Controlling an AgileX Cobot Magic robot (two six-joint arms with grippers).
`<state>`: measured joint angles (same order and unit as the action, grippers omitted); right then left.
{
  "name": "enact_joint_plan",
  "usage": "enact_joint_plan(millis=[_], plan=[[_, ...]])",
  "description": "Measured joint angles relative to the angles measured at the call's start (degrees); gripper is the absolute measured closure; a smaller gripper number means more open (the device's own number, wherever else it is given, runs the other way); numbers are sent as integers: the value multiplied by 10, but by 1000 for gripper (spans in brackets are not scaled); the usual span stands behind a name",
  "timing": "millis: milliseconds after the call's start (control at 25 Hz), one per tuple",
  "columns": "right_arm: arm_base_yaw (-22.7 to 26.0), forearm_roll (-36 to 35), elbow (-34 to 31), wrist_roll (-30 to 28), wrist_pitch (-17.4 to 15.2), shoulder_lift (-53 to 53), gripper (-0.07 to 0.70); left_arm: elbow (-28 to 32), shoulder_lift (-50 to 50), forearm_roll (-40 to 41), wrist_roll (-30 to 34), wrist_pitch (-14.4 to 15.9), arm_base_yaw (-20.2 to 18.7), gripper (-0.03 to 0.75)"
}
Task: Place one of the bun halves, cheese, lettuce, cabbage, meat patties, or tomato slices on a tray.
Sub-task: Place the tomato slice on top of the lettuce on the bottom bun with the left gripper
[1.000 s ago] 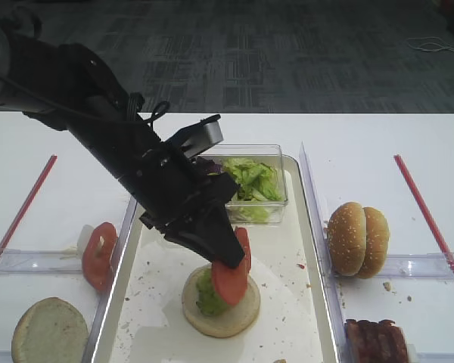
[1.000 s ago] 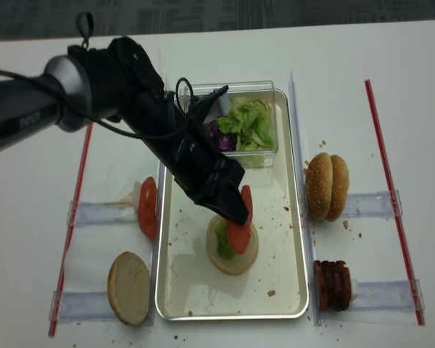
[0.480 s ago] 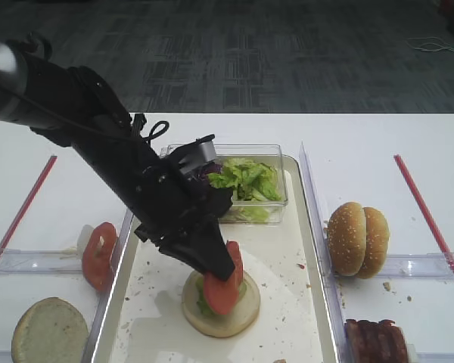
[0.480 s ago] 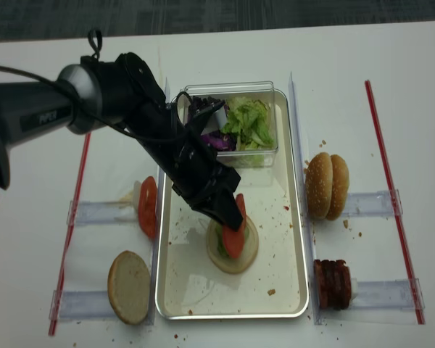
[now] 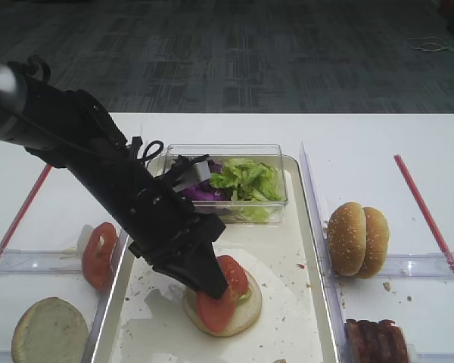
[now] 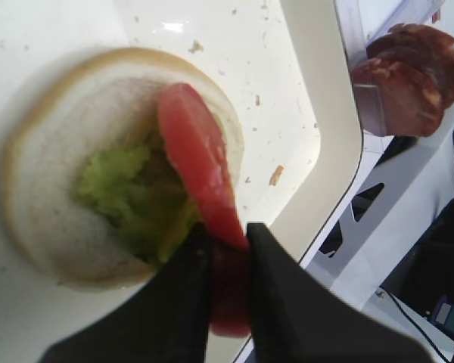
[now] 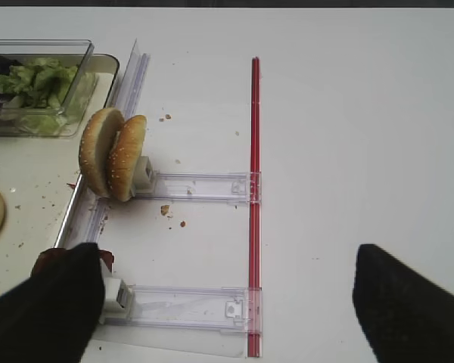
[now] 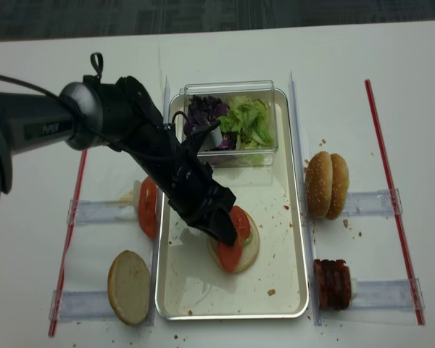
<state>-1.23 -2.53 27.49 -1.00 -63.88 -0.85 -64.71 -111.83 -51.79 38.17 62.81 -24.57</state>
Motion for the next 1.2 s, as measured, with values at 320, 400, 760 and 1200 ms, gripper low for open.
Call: enact_joint_plan(millis=[320,400,760,1200], plan=[[0,0,0,0,0,0,-58,0,0,0,-3,-15,0,537],[0,0,0,0,0,0,-58,0,0,1,-4,-15,0,478],[0,0,0,2,0,0,-58,0,0,7,-13,-23,14,248],[0,0,0,2,0,0,-58,0,0,7,-13,-23,25,165]])
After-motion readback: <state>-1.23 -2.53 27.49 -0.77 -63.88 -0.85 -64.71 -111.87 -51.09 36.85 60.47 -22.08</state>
